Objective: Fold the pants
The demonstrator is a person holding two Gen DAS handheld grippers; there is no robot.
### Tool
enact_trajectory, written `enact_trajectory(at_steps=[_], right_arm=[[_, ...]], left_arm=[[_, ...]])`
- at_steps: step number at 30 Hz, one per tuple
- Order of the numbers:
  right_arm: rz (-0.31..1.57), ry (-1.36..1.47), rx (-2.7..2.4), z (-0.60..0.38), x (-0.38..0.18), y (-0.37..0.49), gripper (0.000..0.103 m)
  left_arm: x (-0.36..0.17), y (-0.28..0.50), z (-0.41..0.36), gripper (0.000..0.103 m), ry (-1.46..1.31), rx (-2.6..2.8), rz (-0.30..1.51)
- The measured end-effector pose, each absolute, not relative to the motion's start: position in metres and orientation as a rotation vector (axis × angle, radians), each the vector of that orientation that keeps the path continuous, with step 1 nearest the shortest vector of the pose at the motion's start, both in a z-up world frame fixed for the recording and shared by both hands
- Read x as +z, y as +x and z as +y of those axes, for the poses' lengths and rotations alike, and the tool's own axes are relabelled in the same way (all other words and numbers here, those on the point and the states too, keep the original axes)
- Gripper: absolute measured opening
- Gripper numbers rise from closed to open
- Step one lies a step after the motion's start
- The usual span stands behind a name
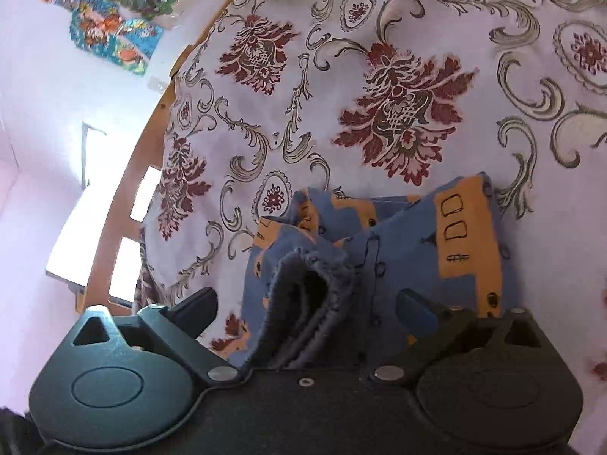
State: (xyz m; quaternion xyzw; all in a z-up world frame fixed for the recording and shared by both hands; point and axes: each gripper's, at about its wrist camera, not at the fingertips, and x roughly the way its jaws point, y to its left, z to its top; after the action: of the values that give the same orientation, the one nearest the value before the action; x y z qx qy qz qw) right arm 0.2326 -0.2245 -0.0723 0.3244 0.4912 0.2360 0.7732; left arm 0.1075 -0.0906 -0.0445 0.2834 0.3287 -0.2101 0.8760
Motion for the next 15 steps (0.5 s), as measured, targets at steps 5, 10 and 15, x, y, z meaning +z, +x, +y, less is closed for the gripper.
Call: enact_trajectory(at_steps=[5, 10, 15], right_arm=[[1.03, 0.607, 0.482, -0.219, -0.058, 0.234, 0.044], [0.97, 0.487, 0.502, -0.224, -0.04, 0.23, 0.03], [0.938, 0.378, 0.514, -0.235, -0.033, 0.23, 0.026]], left_arm=[[-0.041, 0.109, -0.097, 0.021, 0.602, -0.407, 0.663], [-0.032, 0.11, -0.112, 0.022, 0.562, -0.389, 0.648], [-0.034, 0.114, -0.134, 0.023, 0.538, -0.385, 0.642]])
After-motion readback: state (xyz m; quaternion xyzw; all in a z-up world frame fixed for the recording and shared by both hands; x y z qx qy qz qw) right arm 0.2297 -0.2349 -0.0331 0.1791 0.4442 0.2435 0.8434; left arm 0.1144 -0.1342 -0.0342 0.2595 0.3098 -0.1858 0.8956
